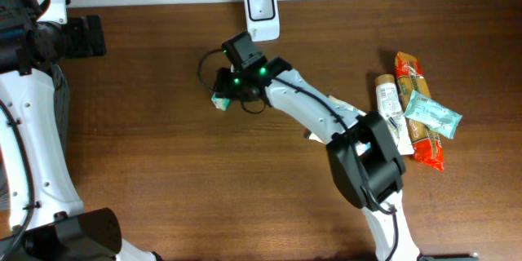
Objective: Scan the item barcode
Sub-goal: 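Grasp the small teal box with the right gripper, then lift the teal box and hold it over the scanner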
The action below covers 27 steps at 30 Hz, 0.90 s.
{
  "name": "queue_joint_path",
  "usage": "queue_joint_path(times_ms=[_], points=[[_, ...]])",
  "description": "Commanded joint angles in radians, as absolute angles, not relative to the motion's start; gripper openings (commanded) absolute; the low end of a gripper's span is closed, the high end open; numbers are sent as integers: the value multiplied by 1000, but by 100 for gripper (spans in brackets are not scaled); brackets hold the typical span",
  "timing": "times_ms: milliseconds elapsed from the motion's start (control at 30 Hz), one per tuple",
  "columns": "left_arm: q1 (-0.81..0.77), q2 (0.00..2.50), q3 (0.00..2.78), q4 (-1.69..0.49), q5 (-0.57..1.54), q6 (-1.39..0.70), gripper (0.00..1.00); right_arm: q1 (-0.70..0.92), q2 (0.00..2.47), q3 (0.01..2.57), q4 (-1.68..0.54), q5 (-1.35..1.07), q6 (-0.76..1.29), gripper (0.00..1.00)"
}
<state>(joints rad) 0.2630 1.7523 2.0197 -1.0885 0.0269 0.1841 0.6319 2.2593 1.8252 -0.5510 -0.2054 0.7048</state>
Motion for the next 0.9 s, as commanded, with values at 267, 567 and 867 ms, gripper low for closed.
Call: queue_joint_path(times_ms=[267,567,867], points=[[265,1753,2020,-1087,34,200,99,637,2360,1831,-572,-97,475,4],[265,1753,2020,-1087,34,200,99,650,2195,1898,-1117,159,136,4],[265,1753,2020,-1087,34,200,99,508,2183,1898,-1155,-239,243,61]])
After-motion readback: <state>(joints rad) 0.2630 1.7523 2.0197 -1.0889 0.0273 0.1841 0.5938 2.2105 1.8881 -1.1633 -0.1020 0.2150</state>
